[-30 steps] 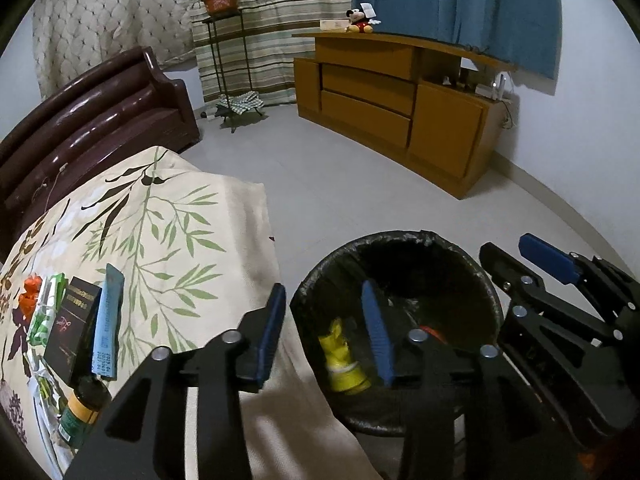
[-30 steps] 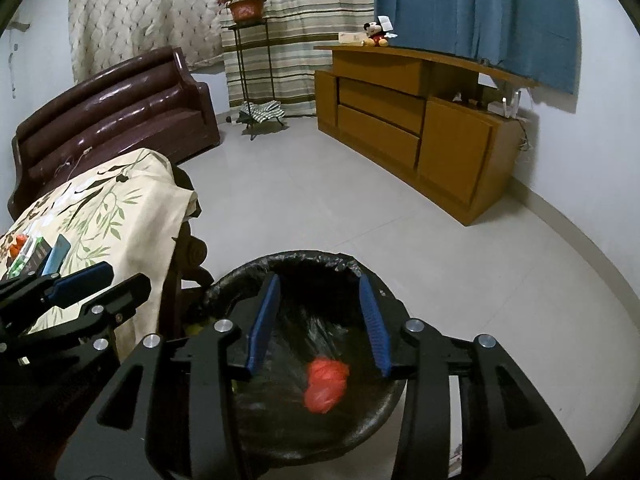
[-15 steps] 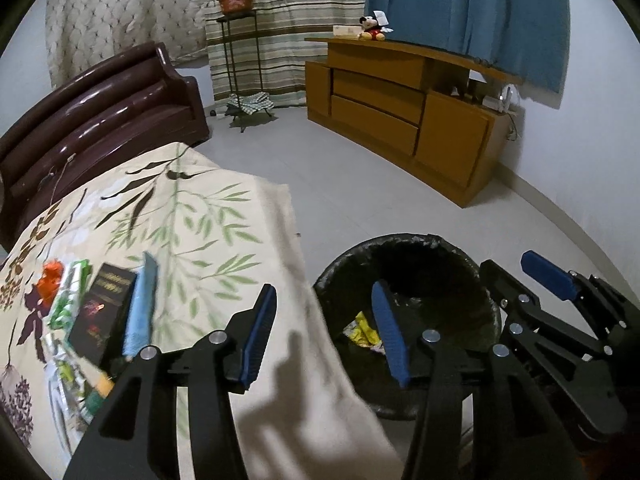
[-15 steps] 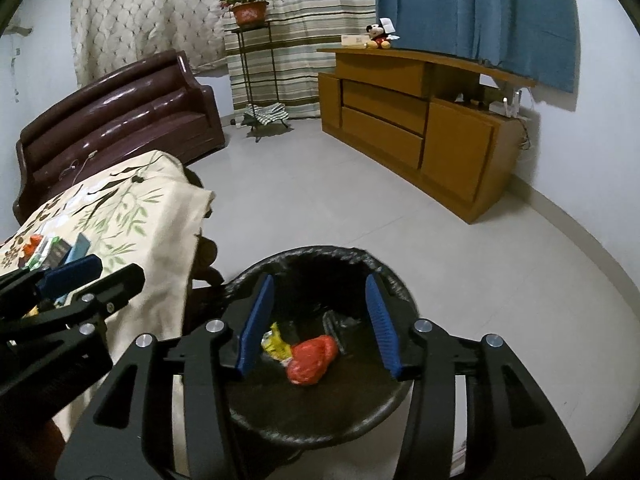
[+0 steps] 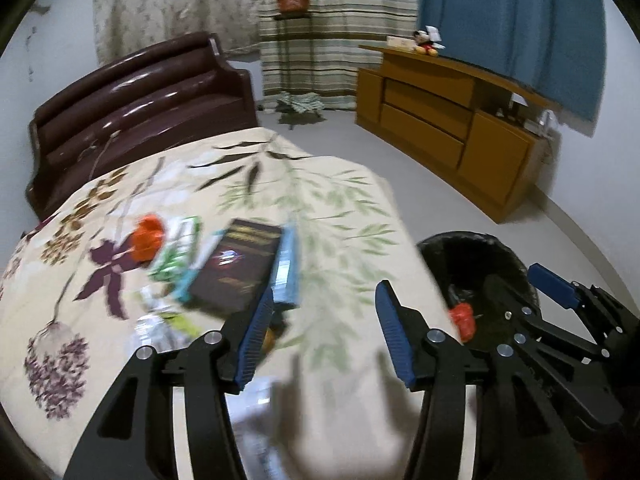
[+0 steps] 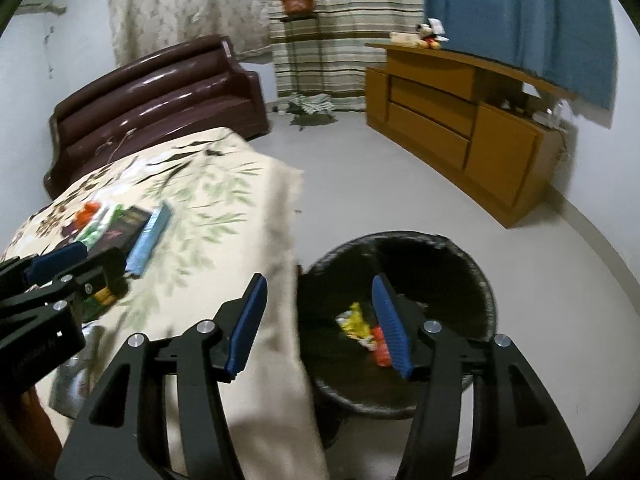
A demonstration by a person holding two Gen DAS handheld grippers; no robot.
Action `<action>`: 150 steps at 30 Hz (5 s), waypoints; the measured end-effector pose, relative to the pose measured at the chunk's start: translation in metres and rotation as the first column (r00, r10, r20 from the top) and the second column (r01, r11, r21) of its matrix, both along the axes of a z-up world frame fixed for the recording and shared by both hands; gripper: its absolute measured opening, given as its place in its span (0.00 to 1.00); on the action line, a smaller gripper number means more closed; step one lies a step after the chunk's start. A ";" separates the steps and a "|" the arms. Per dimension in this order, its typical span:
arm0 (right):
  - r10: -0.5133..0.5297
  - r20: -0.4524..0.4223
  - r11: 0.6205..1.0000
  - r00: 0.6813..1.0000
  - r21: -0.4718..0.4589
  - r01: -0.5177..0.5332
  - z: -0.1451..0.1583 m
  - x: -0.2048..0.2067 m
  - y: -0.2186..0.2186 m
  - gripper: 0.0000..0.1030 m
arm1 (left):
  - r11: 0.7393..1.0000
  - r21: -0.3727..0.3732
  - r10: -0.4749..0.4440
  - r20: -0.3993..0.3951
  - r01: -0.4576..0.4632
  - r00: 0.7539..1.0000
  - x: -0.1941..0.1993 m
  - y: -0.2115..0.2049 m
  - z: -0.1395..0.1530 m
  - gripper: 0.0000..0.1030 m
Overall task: Collect trash
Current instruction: 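Move both open tools back over the trash on the bedspread, then grasp the white printed packet with the right tool while the left tool grasps the white strip, then carry both white items over the black bin and open both tools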
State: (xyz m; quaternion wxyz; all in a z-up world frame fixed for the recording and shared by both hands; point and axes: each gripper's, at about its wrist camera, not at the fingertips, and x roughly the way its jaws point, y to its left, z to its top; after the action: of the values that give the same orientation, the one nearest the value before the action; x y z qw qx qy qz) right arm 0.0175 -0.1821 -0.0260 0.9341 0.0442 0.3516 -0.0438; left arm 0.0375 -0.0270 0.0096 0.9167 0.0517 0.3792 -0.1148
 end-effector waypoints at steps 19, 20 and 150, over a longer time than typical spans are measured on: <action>0.205 -0.013 0.978 0.979 -0.037 -0.206 0.008 -0.020 0.123 0.59 | 0.968 0.034 0.249 0.002 -0.249 0.968 -0.026 0.151 -0.014 0.58; 0.211 -0.017 0.977 0.977 -0.037 -0.211 0.008 -0.021 0.127 0.59 | 0.966 0.031 0.255 0.000 -0.255 0.967 -0.027 0.157 -0.015 0.58; -0.154 -0.019 0.987 0.988 -0.049 0.153 -0.031 0.015 -0.101 0.30 | 0.969 0.023 -0.245 -0.028 0.246 0.969 0.036 -0.136 -0.045 0.18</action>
State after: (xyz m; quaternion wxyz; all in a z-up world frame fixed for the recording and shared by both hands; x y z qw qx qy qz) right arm 0.0327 -0.2826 -0.0571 0.9247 0.0486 0.3566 -0.1243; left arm 0.0735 -0.1633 -0.0359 0.8899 0.1089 0.3827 -0.2230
